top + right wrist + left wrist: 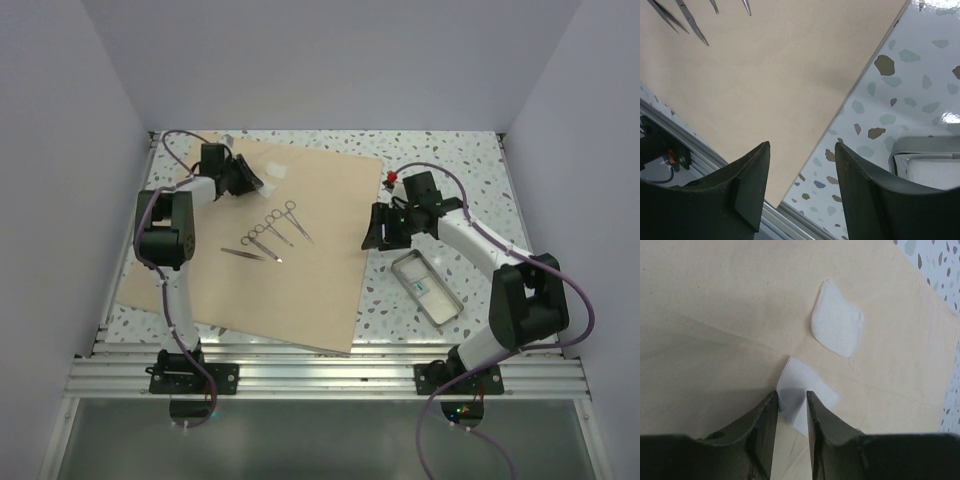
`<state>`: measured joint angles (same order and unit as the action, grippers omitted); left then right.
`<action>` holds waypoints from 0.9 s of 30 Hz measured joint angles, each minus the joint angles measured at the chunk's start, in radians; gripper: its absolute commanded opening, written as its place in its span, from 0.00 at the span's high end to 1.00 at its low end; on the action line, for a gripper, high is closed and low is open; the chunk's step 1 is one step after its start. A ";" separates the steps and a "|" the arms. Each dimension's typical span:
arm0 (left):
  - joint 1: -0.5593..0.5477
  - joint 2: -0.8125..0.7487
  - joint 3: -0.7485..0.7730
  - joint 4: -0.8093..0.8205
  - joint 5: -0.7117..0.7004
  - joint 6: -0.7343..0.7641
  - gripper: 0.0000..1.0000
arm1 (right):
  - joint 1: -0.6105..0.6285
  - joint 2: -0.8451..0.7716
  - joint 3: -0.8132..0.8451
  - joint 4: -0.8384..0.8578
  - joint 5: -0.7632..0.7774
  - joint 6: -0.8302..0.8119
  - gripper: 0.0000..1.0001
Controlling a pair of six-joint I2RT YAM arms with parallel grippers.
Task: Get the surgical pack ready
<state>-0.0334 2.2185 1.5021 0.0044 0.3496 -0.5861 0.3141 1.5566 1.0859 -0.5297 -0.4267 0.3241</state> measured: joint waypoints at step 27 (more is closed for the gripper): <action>-0.002 -0.014 0.013 -0.048 -0.077 0.042 0.64 | 0.000 0.000 -0.014 0.012 -0.016 0.003 0.43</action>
<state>-0.0349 2.2040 1.5146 -0.0437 0.2729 -0.5446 0.3141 1.5566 1.0714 -0.5175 -0.4427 0.3271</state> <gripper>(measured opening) 0.380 0.578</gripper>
